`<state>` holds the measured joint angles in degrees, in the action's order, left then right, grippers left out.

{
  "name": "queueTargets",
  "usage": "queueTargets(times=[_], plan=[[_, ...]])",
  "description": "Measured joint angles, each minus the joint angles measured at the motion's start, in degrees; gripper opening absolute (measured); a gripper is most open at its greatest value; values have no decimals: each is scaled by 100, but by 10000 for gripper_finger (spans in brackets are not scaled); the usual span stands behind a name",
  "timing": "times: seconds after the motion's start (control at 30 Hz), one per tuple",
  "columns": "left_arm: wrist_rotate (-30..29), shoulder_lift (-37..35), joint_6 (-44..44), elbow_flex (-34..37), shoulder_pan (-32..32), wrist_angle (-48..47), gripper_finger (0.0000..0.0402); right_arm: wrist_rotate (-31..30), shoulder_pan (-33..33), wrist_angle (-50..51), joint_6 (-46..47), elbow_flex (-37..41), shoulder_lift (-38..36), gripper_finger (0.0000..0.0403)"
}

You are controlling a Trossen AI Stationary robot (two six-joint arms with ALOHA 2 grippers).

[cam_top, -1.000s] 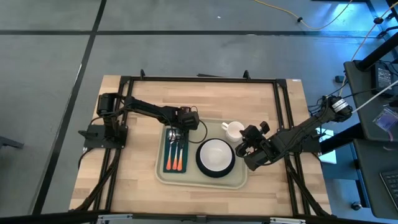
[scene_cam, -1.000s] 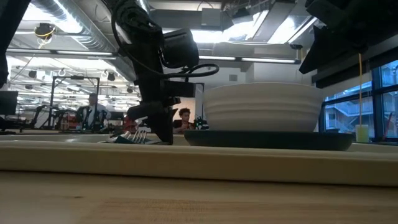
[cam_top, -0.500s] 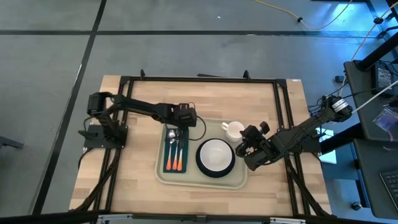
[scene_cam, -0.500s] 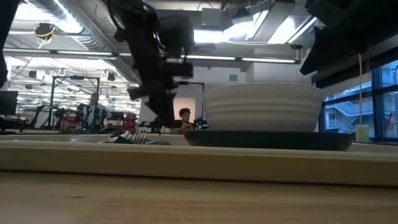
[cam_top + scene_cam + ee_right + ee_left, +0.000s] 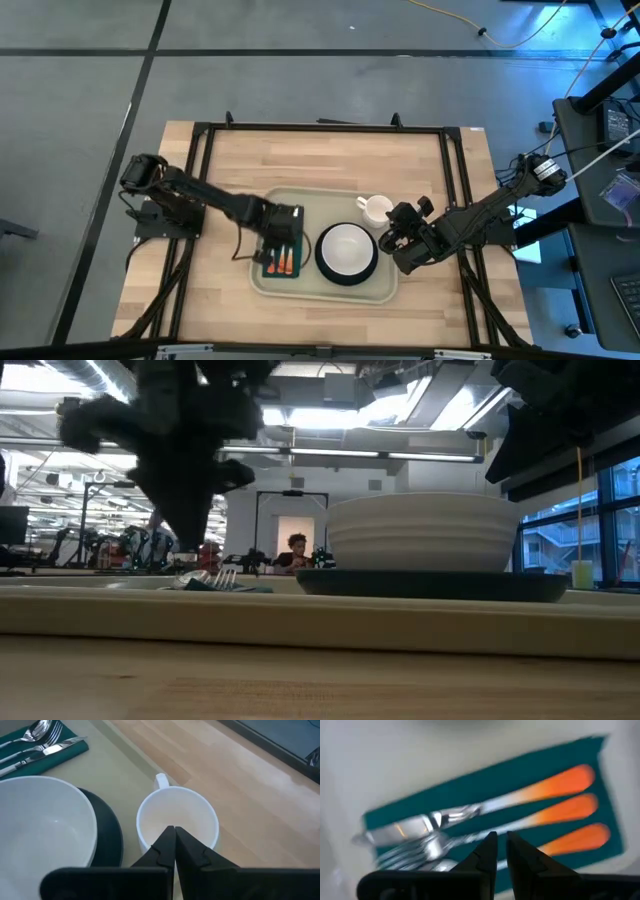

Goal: Set up tray
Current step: Put the orange knife on the green napkin

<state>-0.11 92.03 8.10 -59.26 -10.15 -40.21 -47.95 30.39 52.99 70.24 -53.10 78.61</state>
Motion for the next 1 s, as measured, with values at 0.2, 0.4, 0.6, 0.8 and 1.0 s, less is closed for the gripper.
queueTargets(times=[0.2, 0.4, 0.6, 0.8, 1.0], plan=[[-40, 17, -478, 10, -571, 767, 38, -25, 0, 0, 0, 0, 0, 11], [-66, 67, -1288, 10, -833, 909, 73, 1, 0, -16, 2, 0, 0, 11], [-512, 420, -1565, 10, -1153, 1060, 115, 3, 0, -61, 4, 0, 0, 11], [-625, 683, -1802, 12, -1200, 1219, 127, 73, 0, -107, 2, 0, 0, 11], [-635, 735, -1947, 12, -1197, 1199, 127, 155, 0, -145, 6, 0, 0, 11]])
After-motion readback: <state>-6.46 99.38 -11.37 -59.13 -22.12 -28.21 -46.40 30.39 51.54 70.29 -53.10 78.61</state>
